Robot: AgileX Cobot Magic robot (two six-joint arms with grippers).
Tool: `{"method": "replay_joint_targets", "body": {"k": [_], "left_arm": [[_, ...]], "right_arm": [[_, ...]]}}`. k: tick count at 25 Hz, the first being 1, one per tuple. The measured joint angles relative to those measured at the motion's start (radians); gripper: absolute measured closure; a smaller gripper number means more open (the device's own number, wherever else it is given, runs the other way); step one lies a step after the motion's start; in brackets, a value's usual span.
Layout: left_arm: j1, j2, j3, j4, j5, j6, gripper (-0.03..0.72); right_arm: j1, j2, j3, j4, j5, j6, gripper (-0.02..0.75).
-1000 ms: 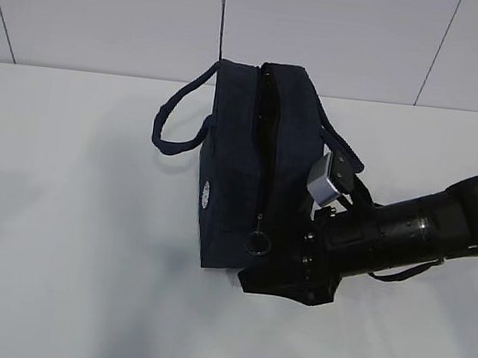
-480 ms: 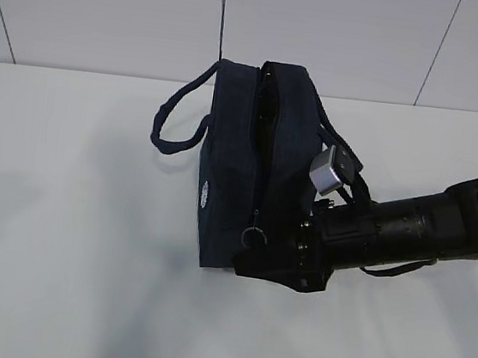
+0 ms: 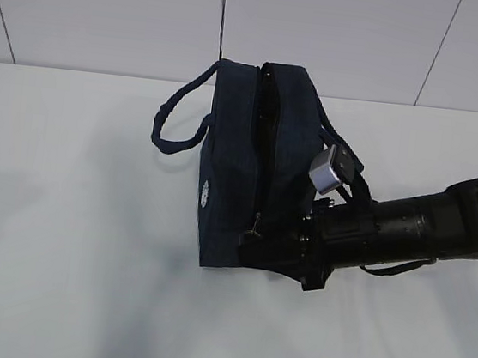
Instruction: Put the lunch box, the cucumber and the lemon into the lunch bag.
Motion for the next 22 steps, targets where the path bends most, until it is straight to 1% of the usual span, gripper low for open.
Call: {"method": "replay_joint_targets", "body": {"k": [3,10,12,17,19,22], "left_arm": [[0.000,0.000,0.000,0.000,0.000,0.000,0.421],[0.000,0.000,0.000,0.000,0.000,0.000,0.421],[0.000,0.000,0.000,0.000,0.000,0.000,0.423],[0.000,0.000,0.000,0.000,0.000,0.000,0.423],[0.000,0.000,0.000,0.000,0.000,0.000,0.423],[0.000,0.000,0.000,0.000,0.000,0.000,0.423]], "right_arm": [[0.000,0.000,-0.002,0.002,-0.002,0.000,0.518],[0.000,0.000,-0.002,0.004,-0.021,0.000,0.545],[0.000,0.000,-0.002,0.004,-0.025,0.000,0.579],[0.000,0.000,-0.002,0.004,-0.027,0.000,0.710],[0.000,0.000,-0.002,0.006,-0.027,0.000,0.731],[0.000,0.000,-0.002,0.006,-0.027,0.000,0.731]]}}
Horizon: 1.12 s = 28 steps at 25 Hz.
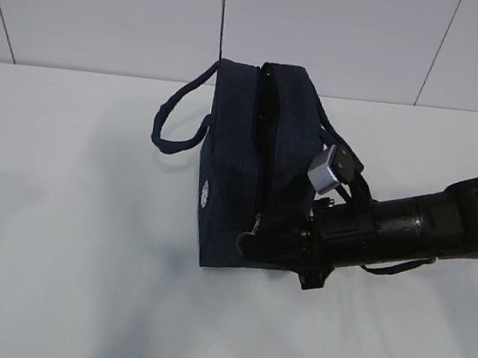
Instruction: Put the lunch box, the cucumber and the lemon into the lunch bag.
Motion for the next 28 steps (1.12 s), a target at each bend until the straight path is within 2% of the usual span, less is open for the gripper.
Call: {"method": "replay_joint_targets", "body": {"k": [4,11,28], "left_arm": [[0.000,0.000,0.000,0.000,0.000,0.000,0.423],[0.000,0.000,0.000,0.000,0.000,0.000,0.423],[0.000,0.000,0.000,0.005,-0.003,0.000,0.424]], "right_arm": [[0.000,0.000,0.000,0.000,0.007,0.000,0.731],[0.000,0.000,0.000,-0.014,0.112,0.047,0.731],[0.000,-0.075,0.000,-0.086,0.120,0.152,0.731]]}}
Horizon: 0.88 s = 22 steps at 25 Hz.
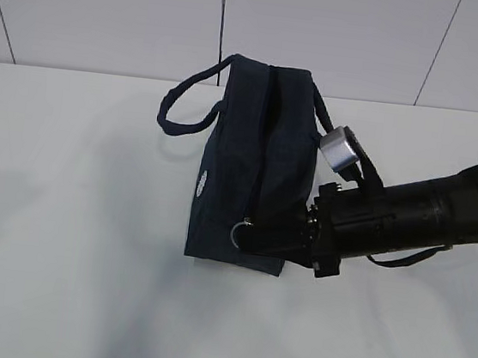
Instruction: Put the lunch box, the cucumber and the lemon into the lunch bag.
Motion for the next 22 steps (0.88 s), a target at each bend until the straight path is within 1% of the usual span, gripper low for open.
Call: {"method": "replay_joint_targets", "body": {"k": [14,22], "left_arm": [[0.000,0.000,0.000,0.002,0.000,0.000,0.424],[0.000,0.000,0.000,0.002,0.013,0.000,0.425]], "right_arm": [[0.000,-0.113,0.000,-0.006,0.000,0.061,0.731],[0.000,-0.142,0.000,0.054,0.000,0.069,0.731]]}}
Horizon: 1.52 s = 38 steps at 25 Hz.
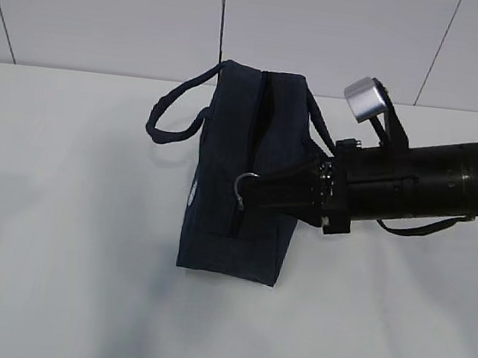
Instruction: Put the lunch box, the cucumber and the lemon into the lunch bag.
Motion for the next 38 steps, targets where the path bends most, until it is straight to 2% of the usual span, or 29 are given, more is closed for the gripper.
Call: {"method": "replay_joint_targets", "body": {"k": [15,31,38], "left_arm": [[0.000,0.000,0.000,0.000,0.053,0.000,0.427],[0.000,0.000,0.000,0.000,0.071,0.000,0.433],[0.000,0.046,0.000,-0.008,0.071,0.000,0.433]], "right_arm": [[0.000,-0.018,0.002,0.135,0.000,0.000,0.731],[0.000,-0.018,-0.129,0.135,-0.002,0.005,0.731],[0.000,-0.018,-0.136,0.129,-0.004,0.010,0.731]]}}
